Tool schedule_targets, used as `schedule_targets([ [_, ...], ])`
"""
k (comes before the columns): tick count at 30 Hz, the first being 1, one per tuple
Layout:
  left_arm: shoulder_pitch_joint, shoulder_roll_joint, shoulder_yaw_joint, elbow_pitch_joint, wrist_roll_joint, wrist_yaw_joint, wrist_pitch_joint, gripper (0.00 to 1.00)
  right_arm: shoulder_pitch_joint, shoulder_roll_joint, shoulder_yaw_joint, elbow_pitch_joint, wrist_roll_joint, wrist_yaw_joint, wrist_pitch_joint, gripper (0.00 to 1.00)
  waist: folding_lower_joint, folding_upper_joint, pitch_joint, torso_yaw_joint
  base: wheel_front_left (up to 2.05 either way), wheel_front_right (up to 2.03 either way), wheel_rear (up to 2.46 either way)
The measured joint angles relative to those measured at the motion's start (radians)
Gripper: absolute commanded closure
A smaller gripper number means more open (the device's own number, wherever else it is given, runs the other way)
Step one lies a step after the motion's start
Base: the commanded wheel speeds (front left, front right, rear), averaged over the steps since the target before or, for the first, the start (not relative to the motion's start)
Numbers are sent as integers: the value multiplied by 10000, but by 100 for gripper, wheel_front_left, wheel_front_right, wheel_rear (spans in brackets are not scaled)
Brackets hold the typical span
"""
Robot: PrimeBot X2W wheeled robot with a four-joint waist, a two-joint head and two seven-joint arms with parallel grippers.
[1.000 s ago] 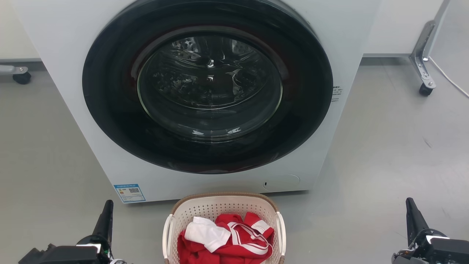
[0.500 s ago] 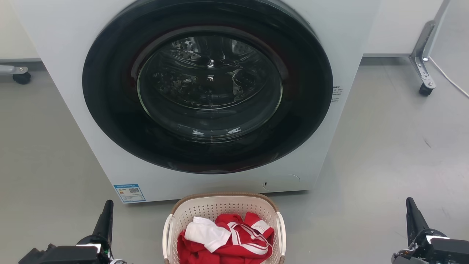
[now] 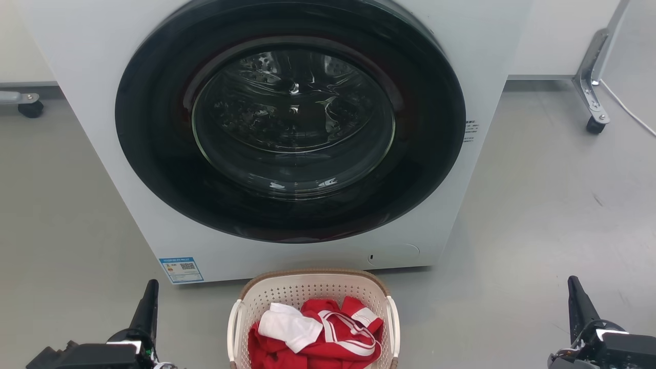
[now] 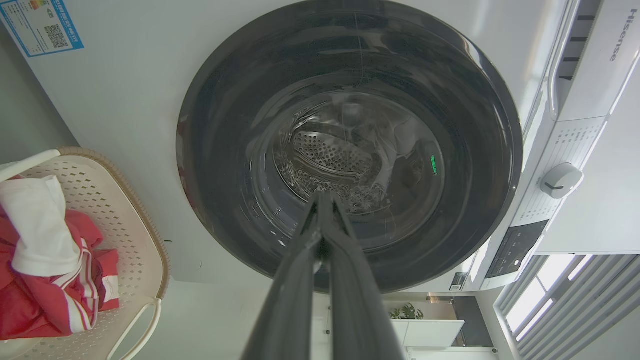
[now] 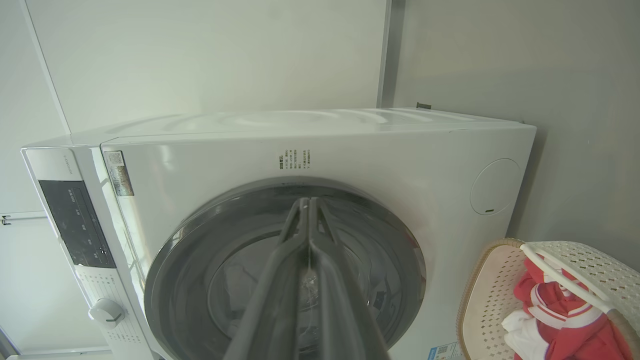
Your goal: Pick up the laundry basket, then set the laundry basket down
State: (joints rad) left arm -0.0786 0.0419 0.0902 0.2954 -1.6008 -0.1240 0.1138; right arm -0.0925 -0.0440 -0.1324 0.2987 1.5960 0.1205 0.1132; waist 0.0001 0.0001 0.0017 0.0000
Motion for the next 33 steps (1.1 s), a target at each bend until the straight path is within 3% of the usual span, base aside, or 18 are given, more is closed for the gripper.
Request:
schedule_targets([
  [33,0,-2,0,-4,0,0,0,100,0,2,0,0,12,0,0,100,-2,-1,1,0,0,0,0],
])
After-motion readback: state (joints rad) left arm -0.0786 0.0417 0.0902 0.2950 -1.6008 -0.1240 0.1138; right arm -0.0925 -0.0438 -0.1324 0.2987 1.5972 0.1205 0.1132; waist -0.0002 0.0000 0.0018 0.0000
